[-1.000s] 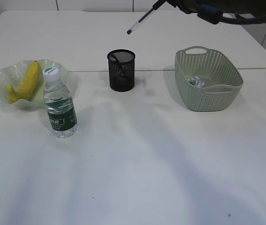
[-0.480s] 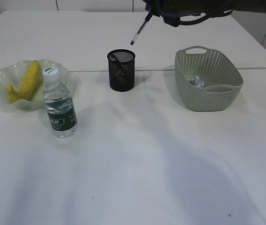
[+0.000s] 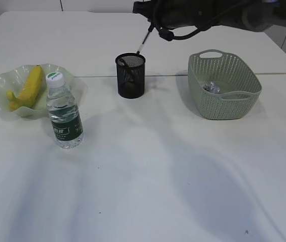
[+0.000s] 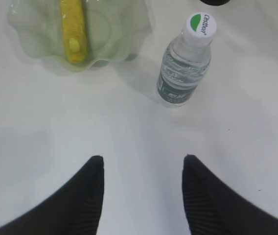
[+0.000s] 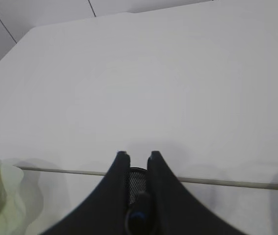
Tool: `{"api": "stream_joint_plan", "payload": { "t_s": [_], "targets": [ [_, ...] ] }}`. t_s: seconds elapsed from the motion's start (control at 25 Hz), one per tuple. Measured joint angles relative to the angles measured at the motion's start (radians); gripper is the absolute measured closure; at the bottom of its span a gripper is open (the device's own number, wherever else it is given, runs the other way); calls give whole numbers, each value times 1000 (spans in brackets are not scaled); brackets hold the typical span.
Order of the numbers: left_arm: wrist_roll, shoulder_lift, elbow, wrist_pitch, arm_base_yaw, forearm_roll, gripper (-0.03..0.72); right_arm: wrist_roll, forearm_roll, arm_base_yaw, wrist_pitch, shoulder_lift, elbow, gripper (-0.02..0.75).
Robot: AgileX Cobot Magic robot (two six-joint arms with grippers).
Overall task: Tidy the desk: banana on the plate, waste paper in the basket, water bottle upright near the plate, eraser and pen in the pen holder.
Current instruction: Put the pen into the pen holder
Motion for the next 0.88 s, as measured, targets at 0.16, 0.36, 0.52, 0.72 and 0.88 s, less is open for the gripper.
{"api": "stream_joint_plan", "payload": {
  "t_s": [0.16,0.36,0.52,0.72,0.88],
  "targets": [
    [0,0,0,0,0,3,329,-2,-1,0,7,32,-16,689],
    [0,0,0,0,0,6,329,-2,-4,-1,11,60,-21,689],
    [0,0,0,0,0,6,329,-2,-6,-1,12,82,-21,689],
    [0,0,0,0,0,6,329,-2,-6,-1,12,87,-21,688],
    [0,0,0,0,0,6,329,-2,-6,-1,12,87,-21,685]
  ]
}}
